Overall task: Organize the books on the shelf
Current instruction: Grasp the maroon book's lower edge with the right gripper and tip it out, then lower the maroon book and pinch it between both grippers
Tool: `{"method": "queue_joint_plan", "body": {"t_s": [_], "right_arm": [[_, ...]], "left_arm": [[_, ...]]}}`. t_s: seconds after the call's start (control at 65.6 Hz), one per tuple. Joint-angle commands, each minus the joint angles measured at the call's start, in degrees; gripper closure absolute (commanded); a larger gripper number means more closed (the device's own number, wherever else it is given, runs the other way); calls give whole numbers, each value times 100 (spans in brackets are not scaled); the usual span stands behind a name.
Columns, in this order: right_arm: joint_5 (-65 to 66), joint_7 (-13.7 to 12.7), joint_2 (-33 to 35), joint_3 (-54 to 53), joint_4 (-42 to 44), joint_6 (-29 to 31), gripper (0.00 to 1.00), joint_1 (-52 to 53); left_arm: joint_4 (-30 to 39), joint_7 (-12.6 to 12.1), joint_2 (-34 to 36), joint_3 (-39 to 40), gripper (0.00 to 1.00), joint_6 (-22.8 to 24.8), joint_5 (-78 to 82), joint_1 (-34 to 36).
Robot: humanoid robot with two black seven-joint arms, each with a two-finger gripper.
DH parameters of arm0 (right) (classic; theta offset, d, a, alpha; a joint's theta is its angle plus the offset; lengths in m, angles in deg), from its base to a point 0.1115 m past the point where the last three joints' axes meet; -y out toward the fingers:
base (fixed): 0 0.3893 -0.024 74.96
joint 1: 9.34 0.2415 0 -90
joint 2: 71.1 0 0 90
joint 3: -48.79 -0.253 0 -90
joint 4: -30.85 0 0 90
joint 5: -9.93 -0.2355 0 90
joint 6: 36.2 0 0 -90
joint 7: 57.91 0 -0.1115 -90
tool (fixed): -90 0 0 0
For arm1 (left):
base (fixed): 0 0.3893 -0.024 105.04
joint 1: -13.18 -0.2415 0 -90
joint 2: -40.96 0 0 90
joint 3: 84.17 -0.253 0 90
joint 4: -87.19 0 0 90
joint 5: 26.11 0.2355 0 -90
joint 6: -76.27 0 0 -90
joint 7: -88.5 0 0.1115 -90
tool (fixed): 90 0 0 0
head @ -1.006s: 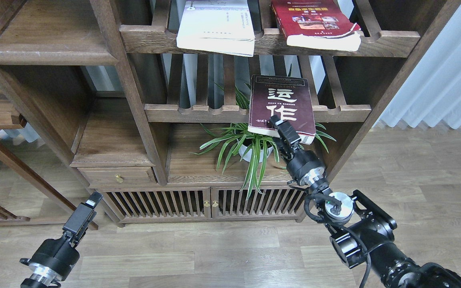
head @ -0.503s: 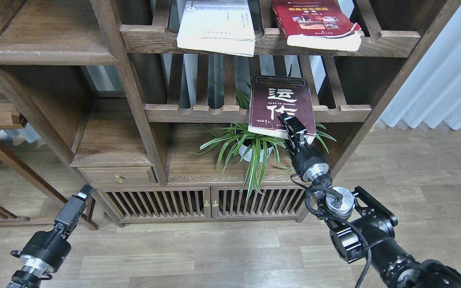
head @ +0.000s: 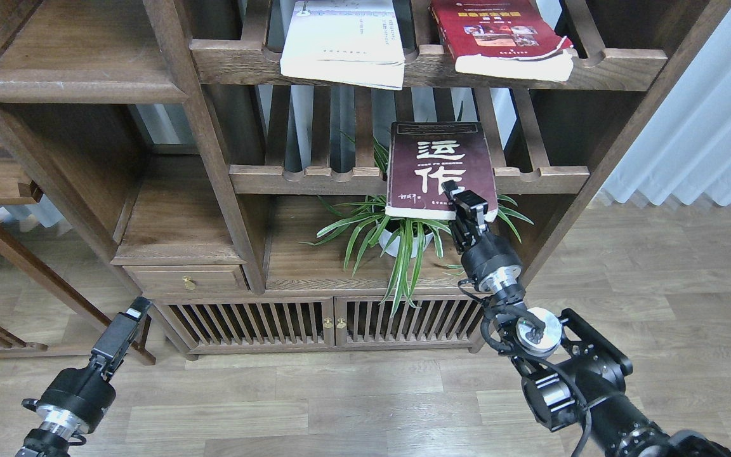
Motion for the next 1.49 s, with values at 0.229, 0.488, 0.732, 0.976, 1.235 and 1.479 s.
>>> {"method": "queue_joint_plan", "body": {"t_s": [0.229, 0.488, 0.732, 0.976, 1.235, 1.479], "right_arm": [[335, -143, 0, 300, -1211, 392, 96, -1550], [591, -372, 0, 590, -1281, 392, 96, -2070], [591, -591, 0, 827, -1281, 392, 96, -2369], [574, -873, 0, 1170, -1343, 392, 96, -2632], [556, -952, 0, 1337, -1352, 392, 96, -2641], [618, -1049, 0, 1504, -1352, 392, 96, -2685]], "left_arm": [[-430, 44, -256, -168, 0, 0, -49, -66], [-466, 35, -309, -423, 0, 0, -93, -92], [-439, 61, -810, -476, 0, 0, -181, -84], [-360, 52, -959, -906, 0, 0, -990, -154], [-211, 123, -1205, -1047, 0, 0, -1095, -154], [-211, 96, -1627, -1074, 0, 0, -1104, -92]]}}
